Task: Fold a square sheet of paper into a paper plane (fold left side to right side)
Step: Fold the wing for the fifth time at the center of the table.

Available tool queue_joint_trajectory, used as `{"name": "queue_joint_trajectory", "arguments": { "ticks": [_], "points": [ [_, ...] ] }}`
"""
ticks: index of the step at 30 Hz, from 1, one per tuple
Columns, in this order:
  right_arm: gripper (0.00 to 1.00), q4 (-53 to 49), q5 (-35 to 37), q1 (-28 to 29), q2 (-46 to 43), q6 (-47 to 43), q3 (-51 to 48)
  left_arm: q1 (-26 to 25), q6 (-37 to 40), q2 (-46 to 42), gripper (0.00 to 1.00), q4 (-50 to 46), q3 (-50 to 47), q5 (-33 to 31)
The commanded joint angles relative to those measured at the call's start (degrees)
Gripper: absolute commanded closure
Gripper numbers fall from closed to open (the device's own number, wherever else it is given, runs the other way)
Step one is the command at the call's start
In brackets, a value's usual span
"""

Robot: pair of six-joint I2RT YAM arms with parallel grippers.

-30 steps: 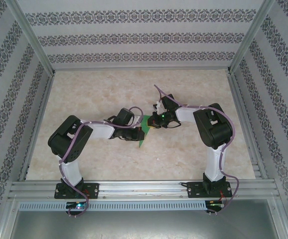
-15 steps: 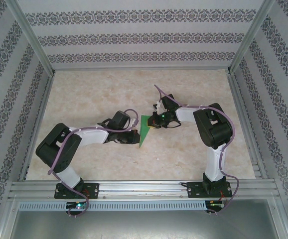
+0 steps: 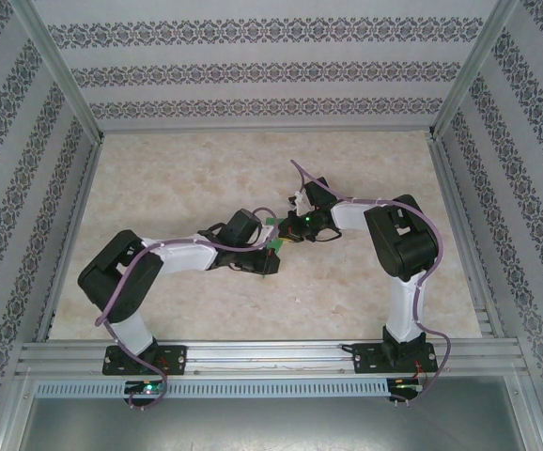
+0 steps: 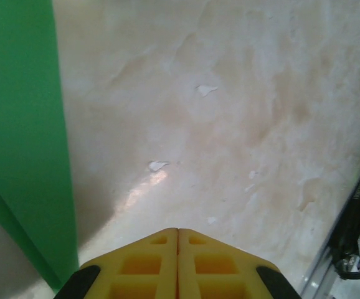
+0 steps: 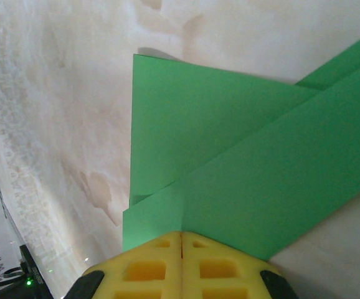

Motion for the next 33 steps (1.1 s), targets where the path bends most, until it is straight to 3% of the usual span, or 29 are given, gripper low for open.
{"name": "queue_joint_trajectory", "arguments": {
  "ticks": [1, 9, 18, 33],
  "points": [
    [1.00, -5.6, 7.1, 0.3, 4.6, -1.9, -1.5, -0.1, 0.9, 1.5, 0.93, 0.5, 1.0, -0.4],
    [1.00, -6.2, 7.4, 0.5, 4.5, -2.3, -1.6, 1.4, -1.4, 2.3, 0.93, 2.5, -1.1, -2.7],
    [1.00, -6.7, 7.5, 0.5, 4.6, -2.5, -1.1, 1.5, -2.5, 3.3, 0.93, 4.0, -3.9, -0.1],
    [1.00, -8.3, 7.8, 0.4, 4.6, -3.4, -0.1, 0.4, -3.7, -3.0, 0.93, 6.6, -11.7, 1.5]
  ]
}}
